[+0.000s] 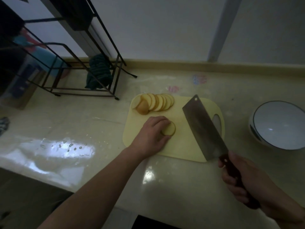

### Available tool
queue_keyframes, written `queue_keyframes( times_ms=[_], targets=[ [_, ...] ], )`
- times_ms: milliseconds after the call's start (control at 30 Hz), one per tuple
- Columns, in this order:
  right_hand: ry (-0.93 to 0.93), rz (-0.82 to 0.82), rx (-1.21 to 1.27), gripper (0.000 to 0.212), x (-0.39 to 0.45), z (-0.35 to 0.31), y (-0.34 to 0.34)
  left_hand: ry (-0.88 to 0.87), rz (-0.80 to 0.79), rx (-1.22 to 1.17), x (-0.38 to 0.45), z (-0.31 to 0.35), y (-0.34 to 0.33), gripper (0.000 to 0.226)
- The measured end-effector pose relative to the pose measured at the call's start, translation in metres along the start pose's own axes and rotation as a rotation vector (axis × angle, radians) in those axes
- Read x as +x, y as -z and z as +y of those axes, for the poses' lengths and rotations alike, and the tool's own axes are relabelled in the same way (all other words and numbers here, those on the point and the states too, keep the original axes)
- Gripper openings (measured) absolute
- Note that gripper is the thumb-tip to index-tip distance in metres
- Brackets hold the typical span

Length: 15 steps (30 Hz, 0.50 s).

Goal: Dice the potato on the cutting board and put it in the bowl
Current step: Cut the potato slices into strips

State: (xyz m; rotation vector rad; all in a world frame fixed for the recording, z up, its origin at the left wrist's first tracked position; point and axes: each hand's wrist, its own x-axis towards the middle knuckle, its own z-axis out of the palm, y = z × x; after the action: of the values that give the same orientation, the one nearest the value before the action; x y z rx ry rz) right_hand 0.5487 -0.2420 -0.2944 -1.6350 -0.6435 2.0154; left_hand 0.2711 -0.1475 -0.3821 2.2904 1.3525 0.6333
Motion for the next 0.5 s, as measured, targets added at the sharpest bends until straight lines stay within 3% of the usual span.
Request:
queue_keyframes(
  times_ms=[133, 300, 500],
  targets=[
    [0.03, 0.04, -0.029, 0.048, 0.0, -0.003, -0.006, 0.021, 0.025, 0.014, 0.004, 0.009, -0.014, 0.049],
    [0.164, 0.145, -0.289, 0.045, 0.01, -0.008, -0.024, 0.051, 0.037, 0.038, 0.025, 0.019, -0.024, 0.048],
    [0.287, 0.226, -0.511, 0.057, 0.023, -0.011, -0.032, 0.0, 0.03, 0.081, 0.047, 0.026, -0.031, 0.04]
  ],
)
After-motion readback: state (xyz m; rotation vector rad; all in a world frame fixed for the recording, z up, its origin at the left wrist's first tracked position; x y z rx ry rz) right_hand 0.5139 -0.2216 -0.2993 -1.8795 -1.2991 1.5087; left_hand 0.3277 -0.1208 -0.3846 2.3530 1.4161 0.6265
